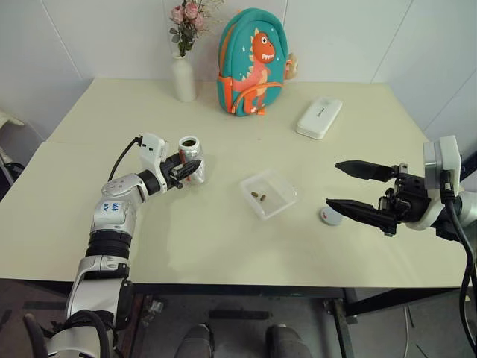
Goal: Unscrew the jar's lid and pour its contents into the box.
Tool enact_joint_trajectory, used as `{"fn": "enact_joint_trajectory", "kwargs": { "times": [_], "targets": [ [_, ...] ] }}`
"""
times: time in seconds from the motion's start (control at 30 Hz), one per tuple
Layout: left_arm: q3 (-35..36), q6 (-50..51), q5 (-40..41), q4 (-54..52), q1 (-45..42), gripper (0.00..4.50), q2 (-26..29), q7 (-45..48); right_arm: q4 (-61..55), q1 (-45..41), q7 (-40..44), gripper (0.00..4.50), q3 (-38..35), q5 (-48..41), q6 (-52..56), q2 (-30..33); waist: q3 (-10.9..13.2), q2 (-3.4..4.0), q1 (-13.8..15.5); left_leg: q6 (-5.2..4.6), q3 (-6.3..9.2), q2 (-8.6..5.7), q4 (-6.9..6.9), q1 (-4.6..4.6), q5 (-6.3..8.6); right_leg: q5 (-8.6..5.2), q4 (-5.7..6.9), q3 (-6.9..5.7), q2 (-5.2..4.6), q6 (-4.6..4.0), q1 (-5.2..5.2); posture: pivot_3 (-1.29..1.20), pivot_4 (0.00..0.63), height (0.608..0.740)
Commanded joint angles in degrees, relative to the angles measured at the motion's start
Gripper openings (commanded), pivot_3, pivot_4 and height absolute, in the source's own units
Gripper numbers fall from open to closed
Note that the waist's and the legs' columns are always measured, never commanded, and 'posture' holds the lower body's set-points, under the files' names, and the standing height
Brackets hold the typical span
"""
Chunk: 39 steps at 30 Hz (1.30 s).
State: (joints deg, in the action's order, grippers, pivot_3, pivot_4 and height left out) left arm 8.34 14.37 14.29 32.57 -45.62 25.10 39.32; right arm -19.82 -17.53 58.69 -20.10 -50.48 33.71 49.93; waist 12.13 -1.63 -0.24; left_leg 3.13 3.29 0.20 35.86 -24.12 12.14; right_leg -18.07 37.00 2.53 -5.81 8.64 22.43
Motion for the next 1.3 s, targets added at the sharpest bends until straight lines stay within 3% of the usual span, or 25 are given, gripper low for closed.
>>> {"fn": "enact_joint_trajectory", "kwargs": {
  "times": [0.03,0.13,0.17,0.4,0.73,0.93,1.03,1.1,1.3],
  "targets": [
    [0.11,-0.79,0.22,-1.89,0.64,3.48,0.43,0.46,0.09,-1.35,-0.04,4.5,-0.14,0.42,-1.23,-0.34,0.0,0.0,0.01,0.0,0.0,0.0,-0.02,0.0,0.0,0.0,-0.01,0.0,0.0,0.0,0.01,0.0,0.15,0.74],
    [-0.15,-0.64,-0.38,-2.33,0.84,4.4,0.6,-0.24,0.58,-1.81,0.17,4.5,0.05,0.82,-1.41,-0.44,0.0,0.0,0.07,0.0,0.0,0.01,-0.06,-0.01,0.0,0.0,-0.04,-0.01,0.0,0.0,0.02,0.0,0.15,0.74],
    [-0.36,-0.59,-0.49,-3.11,1.2,4.46,0.82,-0.06,0.75,-1.99,0.26,4.5,0.12,0.99,-1.5,-0.43,0.0,0.0,0.07,0.0,0.0,0.01,-0.06,0.0,0.0,0.0,-0.05,0.0,0.0,0.0,0.01,0.0,0.15,0.74],
    [0.04,1.67,-0.43,-6.92,2.57,4.46,2.26,-0.68,2.28,-3.28,1.05,4.5,0.61,2.03,-2.08,-0.46,0.0,0.0,0.01,0.0,-0.01,0.02,-0.17,0.0,0.0,0.01,-0.12,0.0,0.0,-0.01,0.02,0.0,0.15,0.74],
    [2.09,11.87,0.56,-19.52,9.88,4.46,9.54,-1.54,5.58,-5.39,2.88,4.5,1.84,3.96,-3.72,-0.74,0.0,0.0,-0.01,0.01,-0.02,0.04,-0.29,0.0,0.0,0.0,-0.21,0.0,0.01,-0.02,0.04,0.0,0.15,0.74],
    [2.31,17.17,3.78,-29.65,16.18,4.46,14.83,3.99,5.42,-5.54,3.4,4.5,1.74,4.37,-3.31,-0.26,0.0,0.02,-0.16,0.01,-0.05,0.09,-0.46,0.02,0.0,0.01,-0.38,0.01,0.02,-0.05,0.05,0.0,0.15,0.74],
    [3.96,19.18,8.96,-36.18,20.02,4.46,19.24,11.77,6.52,-6.0,4.29,4.5,1.31,4.71,-3.42,0.56,0.01,0.02,-0.14,0.02,-0.06,0.23,-0.58,0.01,0.0,0.04,-0.53,0.0,0.13,-0.14,0.06,0.0,0.15,0.74],
    [9.15,14.93,12.61,-36.42,23.18,4.46,23.67,20.1,6.61,-6.66,4.57,4.5,1.45,5.02,-3.41,1.0,0.02,0.04,-0.39,0.07,-0.13,0.35,-0.65,0.02,0.02,0.06,-0.65,0.0,0.2,-0.21,0.08,0.0,0.15,0.74],
    [18.69,3.42,14.95,-26.49,24.38,4.46,28.42,26.97,11.93,-8.31,9.25,4.5,2.4,8.12,-6.2,2.69,0.03,0.15,-0.99,0.11,-0.35,0.62,-0.85,0.11,0.05,0.08,-0.89,-0.08,0.36,-0.54,0.13,0.0,0.15,0.74]
  ]
}}
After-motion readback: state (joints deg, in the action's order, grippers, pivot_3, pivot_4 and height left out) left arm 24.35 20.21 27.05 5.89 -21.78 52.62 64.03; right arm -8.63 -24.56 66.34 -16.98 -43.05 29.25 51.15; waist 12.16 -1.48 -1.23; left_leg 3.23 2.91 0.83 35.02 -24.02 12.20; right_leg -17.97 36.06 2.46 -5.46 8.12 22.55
